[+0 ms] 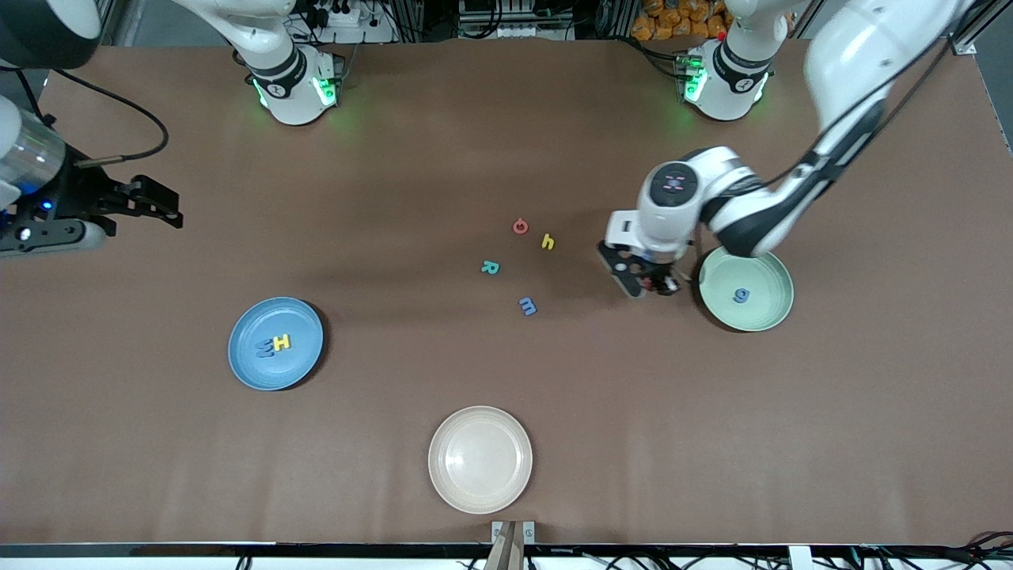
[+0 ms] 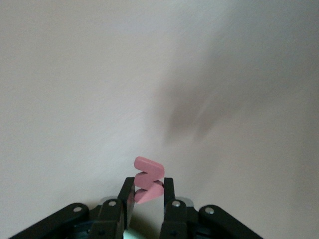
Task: Sort uppercase to blue plate, lowercase to green plate
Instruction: 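Carry the pink W to the green plate while the right gripper withdraws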
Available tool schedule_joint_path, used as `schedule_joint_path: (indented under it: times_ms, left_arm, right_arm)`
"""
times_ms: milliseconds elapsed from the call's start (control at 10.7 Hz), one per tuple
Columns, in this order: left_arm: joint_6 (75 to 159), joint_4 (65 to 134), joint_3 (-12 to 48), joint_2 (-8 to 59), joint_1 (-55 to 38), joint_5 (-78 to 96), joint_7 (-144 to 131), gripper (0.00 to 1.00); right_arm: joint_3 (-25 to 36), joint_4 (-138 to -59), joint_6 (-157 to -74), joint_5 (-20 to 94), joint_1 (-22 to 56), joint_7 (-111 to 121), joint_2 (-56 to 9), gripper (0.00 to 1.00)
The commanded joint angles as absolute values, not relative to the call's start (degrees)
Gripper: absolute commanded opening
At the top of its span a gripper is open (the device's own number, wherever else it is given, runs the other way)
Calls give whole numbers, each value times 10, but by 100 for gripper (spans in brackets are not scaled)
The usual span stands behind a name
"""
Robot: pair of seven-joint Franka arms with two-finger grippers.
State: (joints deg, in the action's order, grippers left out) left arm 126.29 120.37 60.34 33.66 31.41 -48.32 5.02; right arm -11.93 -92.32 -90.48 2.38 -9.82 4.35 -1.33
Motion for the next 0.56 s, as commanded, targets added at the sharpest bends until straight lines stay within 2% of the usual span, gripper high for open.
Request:
schedule_joint_path:
  times_ms: [0,375,468]
  left_arm:
    - [1229,1216,665,329,428,-462,147,17]
    - [1215,1223,679,338,573,-393,285,23]
    - [1215,1223,679,340,584,-391,293,33]
  right_arm:
    - [-106,-923,-891,53,-105,65,-1,100]
    - [-110,-904,-867,52,-103,53,-1,100]
    - [-110,-904,-866,52,-103,53,-1,100]
